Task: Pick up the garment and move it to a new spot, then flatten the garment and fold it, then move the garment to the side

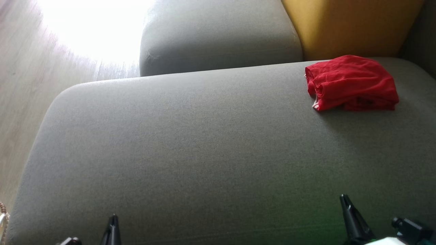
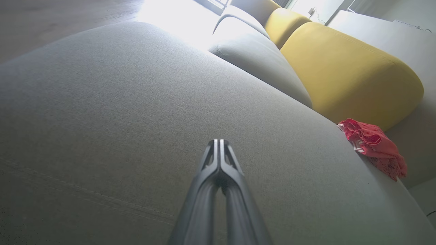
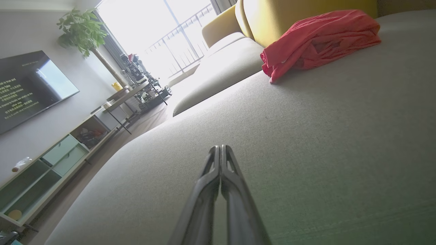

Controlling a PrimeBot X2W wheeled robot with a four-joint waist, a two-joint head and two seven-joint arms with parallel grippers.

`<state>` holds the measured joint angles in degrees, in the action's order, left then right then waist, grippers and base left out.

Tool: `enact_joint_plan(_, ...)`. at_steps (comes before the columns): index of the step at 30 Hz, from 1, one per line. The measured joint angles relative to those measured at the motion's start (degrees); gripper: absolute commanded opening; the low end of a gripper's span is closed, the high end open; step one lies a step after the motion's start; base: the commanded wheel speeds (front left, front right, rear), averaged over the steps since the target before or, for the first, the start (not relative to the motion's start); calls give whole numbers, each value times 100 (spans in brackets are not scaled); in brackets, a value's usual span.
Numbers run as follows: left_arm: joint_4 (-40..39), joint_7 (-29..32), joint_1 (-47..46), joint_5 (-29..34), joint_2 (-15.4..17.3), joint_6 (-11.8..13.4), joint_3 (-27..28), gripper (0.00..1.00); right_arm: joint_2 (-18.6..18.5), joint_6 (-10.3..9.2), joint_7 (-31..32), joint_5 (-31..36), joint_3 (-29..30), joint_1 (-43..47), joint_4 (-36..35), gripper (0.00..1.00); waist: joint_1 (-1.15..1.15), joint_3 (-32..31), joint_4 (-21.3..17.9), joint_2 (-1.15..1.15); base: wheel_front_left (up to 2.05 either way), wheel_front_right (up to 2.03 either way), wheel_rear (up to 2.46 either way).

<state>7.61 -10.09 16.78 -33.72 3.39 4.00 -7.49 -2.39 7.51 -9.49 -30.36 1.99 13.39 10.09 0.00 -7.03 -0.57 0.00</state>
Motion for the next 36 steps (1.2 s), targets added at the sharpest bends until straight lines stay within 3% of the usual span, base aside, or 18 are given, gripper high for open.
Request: enact_joint_plan(36,301,548,-737,-2390,25,-409,309,0,-8,0,579,-2472,153,-594,221,0,0,286,22,0,0,0,0)
